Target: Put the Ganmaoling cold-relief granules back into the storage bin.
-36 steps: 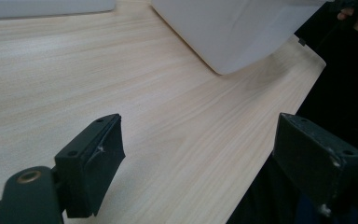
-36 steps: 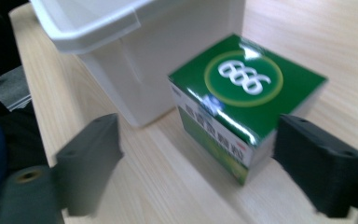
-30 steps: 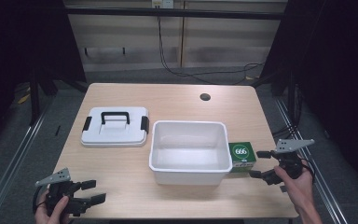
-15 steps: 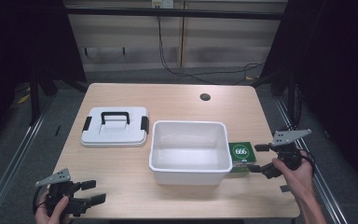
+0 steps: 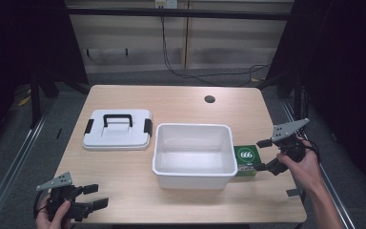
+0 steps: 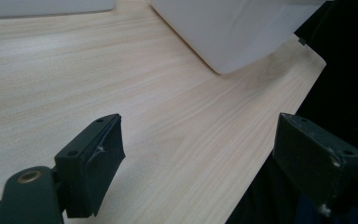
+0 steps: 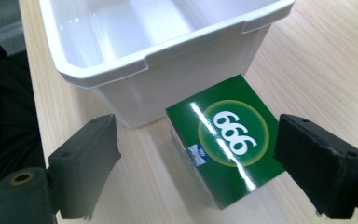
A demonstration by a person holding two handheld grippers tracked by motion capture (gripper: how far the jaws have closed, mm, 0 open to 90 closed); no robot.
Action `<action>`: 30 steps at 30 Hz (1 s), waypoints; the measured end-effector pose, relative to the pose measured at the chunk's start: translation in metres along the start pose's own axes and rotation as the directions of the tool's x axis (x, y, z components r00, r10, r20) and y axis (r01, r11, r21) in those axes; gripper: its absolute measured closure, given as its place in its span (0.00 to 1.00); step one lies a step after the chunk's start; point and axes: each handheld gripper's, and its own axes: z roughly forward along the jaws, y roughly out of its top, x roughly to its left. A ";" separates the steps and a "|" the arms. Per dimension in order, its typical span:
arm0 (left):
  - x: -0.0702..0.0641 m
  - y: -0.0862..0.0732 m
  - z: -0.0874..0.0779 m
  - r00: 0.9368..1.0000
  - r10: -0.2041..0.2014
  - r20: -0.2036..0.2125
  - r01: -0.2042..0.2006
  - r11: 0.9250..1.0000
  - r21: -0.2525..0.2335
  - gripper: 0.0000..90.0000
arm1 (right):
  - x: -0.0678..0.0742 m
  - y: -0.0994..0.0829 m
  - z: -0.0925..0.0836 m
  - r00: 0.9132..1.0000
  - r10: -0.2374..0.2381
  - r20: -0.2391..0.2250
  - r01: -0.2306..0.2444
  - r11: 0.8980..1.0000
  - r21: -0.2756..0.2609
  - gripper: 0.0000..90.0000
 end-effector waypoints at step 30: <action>0.000 0.000 0.000 1.000 -0.003 0.003 0.003 1.000 -0.002 0.18 | -0.021 0.037 0.042 0.975 -0.185 -0.120 0.214 0.924 0.318 0.10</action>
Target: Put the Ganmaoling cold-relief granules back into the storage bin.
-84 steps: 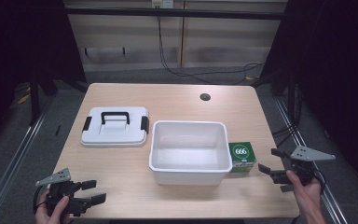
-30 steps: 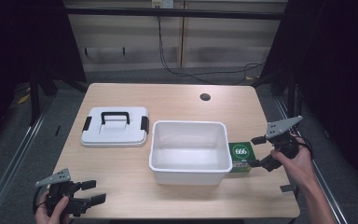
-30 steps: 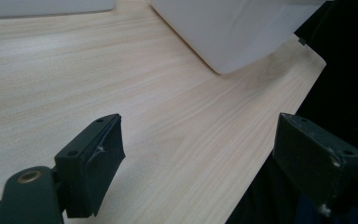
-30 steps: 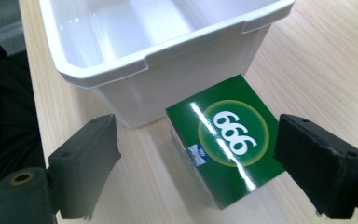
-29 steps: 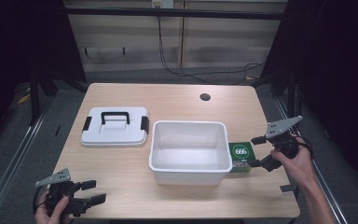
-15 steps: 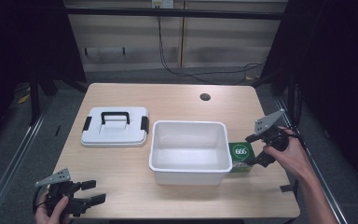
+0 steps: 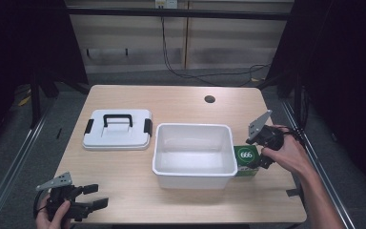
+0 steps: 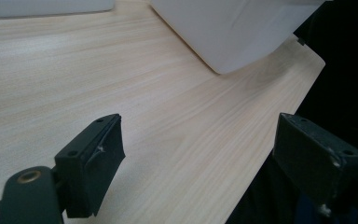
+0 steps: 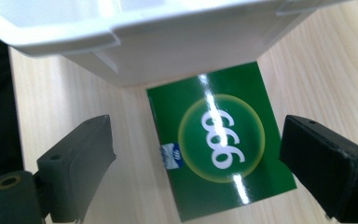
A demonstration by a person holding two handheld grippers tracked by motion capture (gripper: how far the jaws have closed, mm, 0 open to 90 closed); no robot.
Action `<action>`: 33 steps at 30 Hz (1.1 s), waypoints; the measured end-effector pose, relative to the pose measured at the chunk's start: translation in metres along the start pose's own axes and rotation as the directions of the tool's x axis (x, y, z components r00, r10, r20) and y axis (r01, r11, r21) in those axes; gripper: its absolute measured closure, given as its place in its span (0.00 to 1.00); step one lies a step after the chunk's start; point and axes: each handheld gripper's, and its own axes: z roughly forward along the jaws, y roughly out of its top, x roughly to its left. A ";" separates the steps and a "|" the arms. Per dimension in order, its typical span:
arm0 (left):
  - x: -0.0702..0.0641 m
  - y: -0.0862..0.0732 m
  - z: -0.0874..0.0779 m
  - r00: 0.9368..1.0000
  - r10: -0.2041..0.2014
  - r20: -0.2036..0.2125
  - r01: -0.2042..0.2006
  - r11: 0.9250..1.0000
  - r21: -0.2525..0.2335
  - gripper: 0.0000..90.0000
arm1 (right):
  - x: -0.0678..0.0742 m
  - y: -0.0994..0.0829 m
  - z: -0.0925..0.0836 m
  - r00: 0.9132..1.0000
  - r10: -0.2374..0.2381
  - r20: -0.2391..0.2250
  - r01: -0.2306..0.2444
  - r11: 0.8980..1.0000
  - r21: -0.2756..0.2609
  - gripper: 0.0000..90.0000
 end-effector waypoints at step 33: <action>0.001 0.000 0.000 1.000 -0.002 0.000 0.002 1.000 -0.002 0.18 | -0.017 0.013 0.039 0.997 -0.072 -0.033 0.078 0.968 0.239 0.11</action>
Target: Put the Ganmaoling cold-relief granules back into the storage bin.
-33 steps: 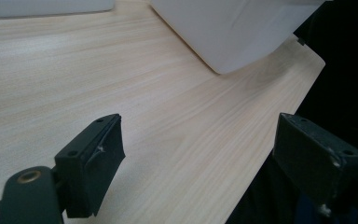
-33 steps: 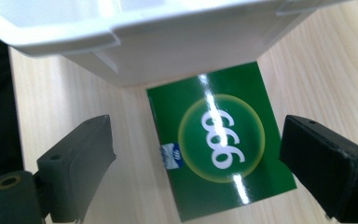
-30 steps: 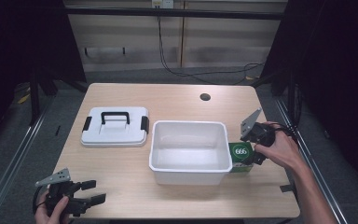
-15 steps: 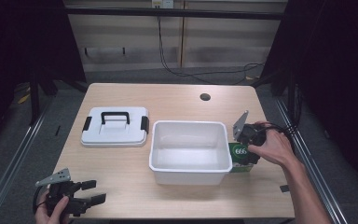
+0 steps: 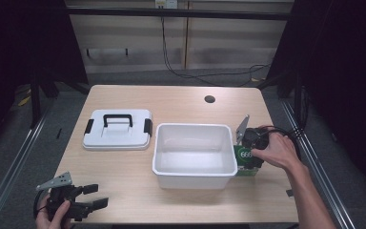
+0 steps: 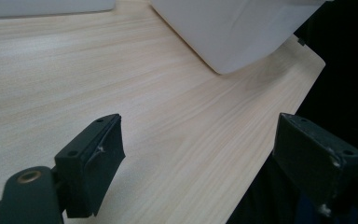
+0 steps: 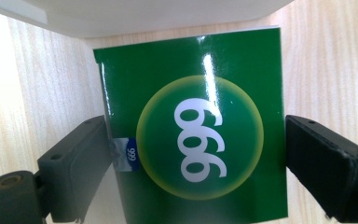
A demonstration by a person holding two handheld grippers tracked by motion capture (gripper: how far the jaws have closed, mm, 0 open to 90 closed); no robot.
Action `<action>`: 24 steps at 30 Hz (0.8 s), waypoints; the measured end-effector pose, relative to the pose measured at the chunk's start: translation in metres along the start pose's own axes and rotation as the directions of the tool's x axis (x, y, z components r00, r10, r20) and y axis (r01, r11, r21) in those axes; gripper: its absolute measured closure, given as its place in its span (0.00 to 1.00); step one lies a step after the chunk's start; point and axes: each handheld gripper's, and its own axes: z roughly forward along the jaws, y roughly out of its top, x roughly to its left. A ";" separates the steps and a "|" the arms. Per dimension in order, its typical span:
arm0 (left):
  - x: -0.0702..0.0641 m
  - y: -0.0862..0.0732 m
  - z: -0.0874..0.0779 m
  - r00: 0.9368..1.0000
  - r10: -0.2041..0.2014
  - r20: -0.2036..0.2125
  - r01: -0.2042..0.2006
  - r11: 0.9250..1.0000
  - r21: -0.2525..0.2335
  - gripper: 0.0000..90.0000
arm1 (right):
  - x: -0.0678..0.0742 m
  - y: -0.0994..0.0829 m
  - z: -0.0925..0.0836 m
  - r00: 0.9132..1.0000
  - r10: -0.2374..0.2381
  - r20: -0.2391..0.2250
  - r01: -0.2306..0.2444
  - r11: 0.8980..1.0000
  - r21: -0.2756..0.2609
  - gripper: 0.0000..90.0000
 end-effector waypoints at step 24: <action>0.000 0.000 0.000 1.000 -0.001 -0.002 0.001 1.000 0.000 0.18 | 0.005 -0.005 -0.004 1.000 0.031 0.002 -0.031 1.000 -0.008 0.17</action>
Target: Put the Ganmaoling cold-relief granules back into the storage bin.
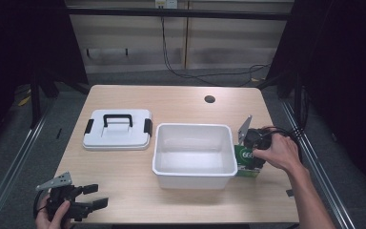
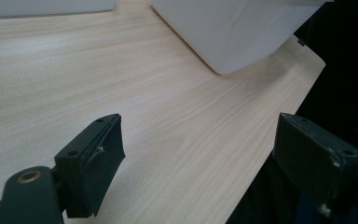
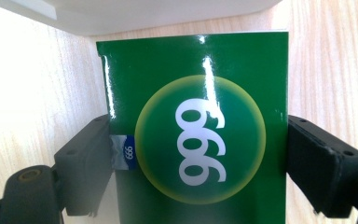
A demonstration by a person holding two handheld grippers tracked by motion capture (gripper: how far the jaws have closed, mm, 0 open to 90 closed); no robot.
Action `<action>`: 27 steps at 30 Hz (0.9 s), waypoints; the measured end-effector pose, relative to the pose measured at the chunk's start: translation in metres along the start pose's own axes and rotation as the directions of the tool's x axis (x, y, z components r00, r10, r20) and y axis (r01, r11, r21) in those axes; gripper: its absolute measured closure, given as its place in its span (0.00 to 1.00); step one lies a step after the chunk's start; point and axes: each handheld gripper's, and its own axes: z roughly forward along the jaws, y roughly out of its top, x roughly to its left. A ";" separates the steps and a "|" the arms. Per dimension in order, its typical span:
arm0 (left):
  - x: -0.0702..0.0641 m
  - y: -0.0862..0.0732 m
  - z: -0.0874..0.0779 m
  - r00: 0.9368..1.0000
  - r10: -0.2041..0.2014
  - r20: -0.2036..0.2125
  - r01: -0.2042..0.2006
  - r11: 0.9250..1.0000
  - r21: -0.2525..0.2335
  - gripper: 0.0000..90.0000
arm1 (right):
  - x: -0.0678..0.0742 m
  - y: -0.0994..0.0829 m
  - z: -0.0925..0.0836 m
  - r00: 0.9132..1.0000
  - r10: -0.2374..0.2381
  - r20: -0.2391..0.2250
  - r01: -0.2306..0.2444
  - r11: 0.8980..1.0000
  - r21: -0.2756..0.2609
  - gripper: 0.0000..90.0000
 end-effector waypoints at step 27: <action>0.000 0.000 0.000 1.000 0.001 0.002 -0.001 1.000 0.001 0.18 | 0.007 0.000 -0.022 0.999 0.023 -0.033 -0.022 0.999 0.042 0.17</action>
